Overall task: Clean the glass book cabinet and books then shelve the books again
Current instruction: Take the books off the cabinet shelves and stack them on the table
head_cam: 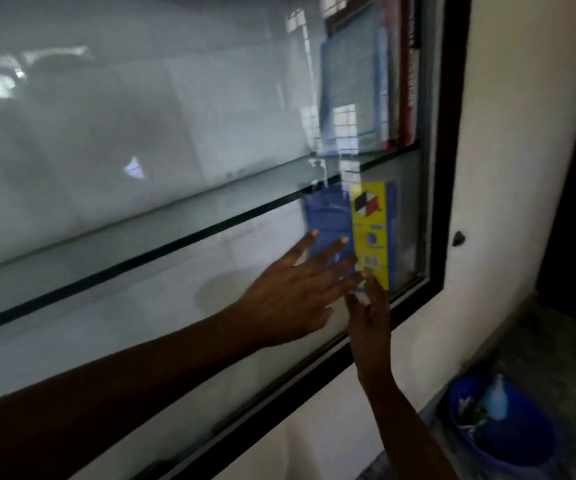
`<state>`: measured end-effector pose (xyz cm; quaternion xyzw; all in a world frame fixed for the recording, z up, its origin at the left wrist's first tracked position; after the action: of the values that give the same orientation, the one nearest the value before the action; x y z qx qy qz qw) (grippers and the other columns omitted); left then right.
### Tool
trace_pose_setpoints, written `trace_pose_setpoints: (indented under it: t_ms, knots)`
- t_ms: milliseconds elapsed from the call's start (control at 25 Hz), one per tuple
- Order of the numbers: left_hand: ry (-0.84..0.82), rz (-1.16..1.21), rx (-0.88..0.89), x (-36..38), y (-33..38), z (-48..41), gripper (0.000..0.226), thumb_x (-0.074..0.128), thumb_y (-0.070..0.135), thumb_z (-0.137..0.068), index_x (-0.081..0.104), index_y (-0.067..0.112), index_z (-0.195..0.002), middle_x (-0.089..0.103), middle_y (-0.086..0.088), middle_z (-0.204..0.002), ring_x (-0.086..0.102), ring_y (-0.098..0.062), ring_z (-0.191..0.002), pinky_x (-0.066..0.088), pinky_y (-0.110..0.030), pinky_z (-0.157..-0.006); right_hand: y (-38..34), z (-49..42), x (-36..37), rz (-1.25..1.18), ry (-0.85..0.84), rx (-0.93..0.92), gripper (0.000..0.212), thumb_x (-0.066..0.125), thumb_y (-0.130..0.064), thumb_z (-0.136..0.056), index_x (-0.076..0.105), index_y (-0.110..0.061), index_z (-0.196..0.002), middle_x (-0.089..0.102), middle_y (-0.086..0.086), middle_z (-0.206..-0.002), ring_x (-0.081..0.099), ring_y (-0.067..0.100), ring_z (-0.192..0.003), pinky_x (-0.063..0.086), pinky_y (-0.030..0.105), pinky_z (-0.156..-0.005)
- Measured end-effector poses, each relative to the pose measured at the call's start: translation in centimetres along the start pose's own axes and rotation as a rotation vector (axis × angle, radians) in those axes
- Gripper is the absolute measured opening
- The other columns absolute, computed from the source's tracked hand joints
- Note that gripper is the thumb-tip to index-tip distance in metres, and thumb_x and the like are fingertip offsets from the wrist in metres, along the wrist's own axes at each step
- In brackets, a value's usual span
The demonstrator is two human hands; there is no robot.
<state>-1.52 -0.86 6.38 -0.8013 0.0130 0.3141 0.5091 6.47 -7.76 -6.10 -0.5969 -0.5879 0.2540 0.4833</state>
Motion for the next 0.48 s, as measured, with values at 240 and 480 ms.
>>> trace_pose_setpoints:
  t_ms: [240,480]
  knots:
    - [-0.244,-0.147,0.128,10.9,2.0,-12.4,0.045,0.035,0.026,-0.082,0.073,0.013,-0.102,0.069,-0.008,-0.109,0.06,-0.029,-0.112,0.028,-0.052,-0.102,4.9,-9.6,-4.8,-0.013,0.158,0.059,0.04,0.054,-0.023,-0.092,0.047,-0.004,-0.127,0.046,0.002,-0.121,0.046,0.026,-0.119,0.028,0.0,-0.095]
    - [-0.312,-0.217,0.097,14.1,0.1,-15.8,0.069,0.068,0.061,-0.064,0.068,0.014,-0.115,0.065,-0.004,-0.121,0.054,-0.024,-0.122,0.021,-0.05,-0.11,6.7,-12.6,-5.3,0.08,0.036,0.041,0.041,0.061,-0.019,-0.089,0.049,-0.009,-0.126,0.048,0.008,-0.122,0.047,0.015,-0.114,0.035,0.013,-0.095]
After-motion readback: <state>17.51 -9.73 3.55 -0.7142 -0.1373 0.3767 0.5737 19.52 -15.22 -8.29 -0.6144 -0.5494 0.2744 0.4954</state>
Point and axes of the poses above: each hand's wrist, its own z-axis away from the middle knuckle, its own x-axis out of the palm, y = z × x, the point moved 8 cm from there along -z, towards the middle knuckle
